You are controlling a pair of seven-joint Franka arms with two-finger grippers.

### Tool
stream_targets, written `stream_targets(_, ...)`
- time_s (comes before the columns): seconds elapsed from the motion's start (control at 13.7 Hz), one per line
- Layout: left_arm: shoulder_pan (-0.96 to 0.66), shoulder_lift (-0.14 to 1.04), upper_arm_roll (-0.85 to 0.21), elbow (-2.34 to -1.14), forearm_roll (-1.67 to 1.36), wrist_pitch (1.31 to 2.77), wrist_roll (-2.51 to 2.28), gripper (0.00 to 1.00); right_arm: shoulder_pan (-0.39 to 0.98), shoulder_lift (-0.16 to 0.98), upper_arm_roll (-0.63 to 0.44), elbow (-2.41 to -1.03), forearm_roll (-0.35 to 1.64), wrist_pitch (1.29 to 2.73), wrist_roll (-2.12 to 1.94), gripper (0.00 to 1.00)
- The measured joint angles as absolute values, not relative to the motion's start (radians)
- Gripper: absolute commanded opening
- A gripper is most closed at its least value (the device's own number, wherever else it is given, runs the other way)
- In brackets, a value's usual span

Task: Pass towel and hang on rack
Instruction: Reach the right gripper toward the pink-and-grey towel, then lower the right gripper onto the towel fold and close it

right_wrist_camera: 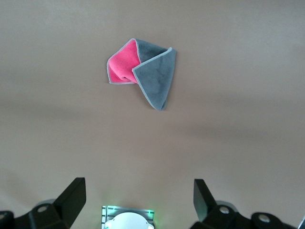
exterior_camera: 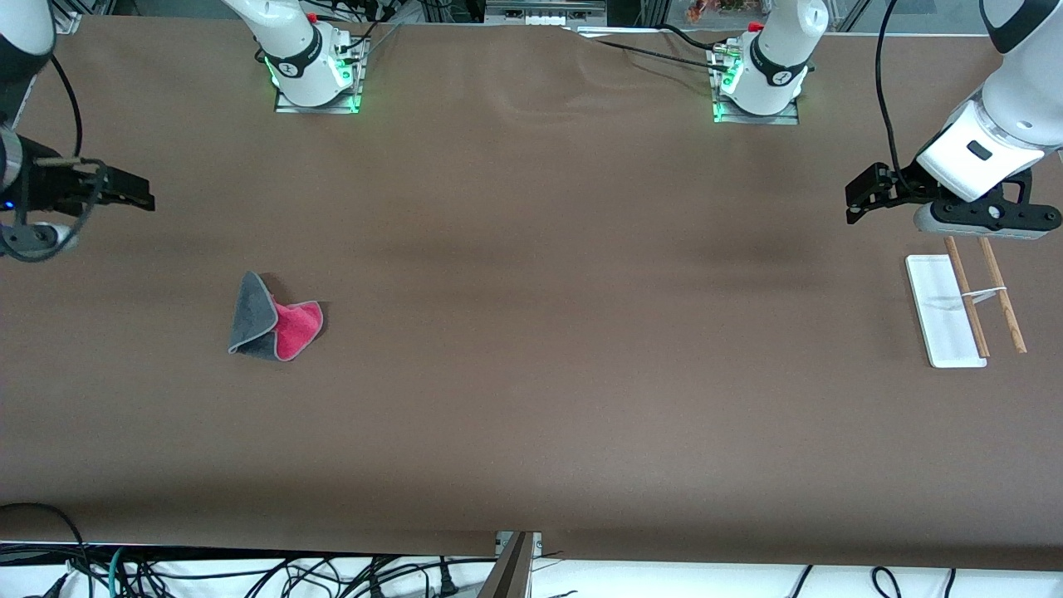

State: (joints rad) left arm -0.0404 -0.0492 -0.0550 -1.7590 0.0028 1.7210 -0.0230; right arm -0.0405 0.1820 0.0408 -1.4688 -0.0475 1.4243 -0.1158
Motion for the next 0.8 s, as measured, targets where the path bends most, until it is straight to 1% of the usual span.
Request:
stream_targets(0.44, -0.040, -0.049, -0.055, -1.759, 0.003, 1.718, -0.023, 1.00, -0.027, 0.324, 0.042, -1.469, -0.043, 1.566, -0.116, 1.00)
stream_targets(0.8, -0.040, -0.049, -0.055, -1.759, 0.003, 1.717, -0.023, 1.00, -0.013, 0.480, 0.043, -1.470, -0.012, 1.742, -0.116, 1.00)
